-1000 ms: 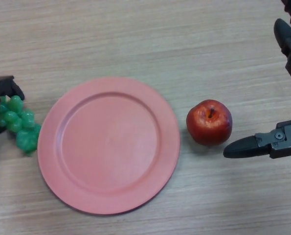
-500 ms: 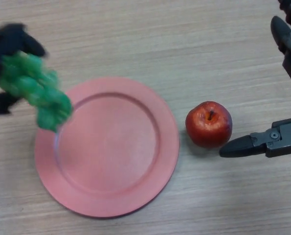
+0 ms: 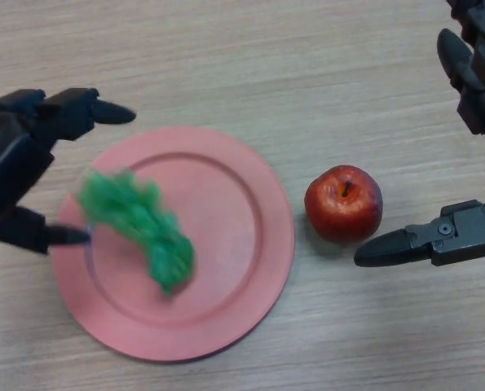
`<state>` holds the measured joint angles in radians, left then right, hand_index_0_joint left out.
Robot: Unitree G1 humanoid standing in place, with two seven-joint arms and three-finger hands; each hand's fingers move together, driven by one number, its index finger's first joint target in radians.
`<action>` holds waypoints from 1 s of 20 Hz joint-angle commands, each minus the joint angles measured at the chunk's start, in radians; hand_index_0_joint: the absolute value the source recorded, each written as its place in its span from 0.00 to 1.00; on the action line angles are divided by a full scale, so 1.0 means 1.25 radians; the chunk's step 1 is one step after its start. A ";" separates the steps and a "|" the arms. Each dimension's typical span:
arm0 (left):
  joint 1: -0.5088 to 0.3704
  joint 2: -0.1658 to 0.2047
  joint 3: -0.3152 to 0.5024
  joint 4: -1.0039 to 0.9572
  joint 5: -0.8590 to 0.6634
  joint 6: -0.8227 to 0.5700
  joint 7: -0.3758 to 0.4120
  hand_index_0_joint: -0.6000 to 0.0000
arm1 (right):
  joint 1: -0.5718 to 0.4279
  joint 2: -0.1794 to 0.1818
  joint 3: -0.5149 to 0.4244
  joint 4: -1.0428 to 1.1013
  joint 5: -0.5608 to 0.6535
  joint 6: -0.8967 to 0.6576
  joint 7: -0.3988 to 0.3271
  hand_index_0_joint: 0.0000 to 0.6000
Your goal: Pick up the green grapes and place it on the plate
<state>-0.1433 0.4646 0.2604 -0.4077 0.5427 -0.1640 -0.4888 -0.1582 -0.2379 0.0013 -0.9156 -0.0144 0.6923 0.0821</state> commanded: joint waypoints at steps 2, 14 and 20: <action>-0.034 0.025 0.112 -0.079 -0.073 0.074 0.065 1.00 | -0.020 -0.005 -0.025 -0.039 -0.018 -0.117 -0.009 0.00; -0.001 0.017 0.254 -0.270 -0.994 0.539 0.269 1.00 | -0.085 -0.011 0.012 -0.053 -0.027 -0.046 0.006 0.00; 0.012 0.042 0.228 -0.288 -0.931 0.488 0.278 1.00 | -0.071 0.010 0.051 -0.059 -0.072 -0.059 0.020 0.00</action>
<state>-0.1109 0.4690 0.4738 -0.7189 -0.6348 0.6112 -0.1198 -0.2220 -0.2210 0.0828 -0.9238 -0.0568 0.7417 0.1116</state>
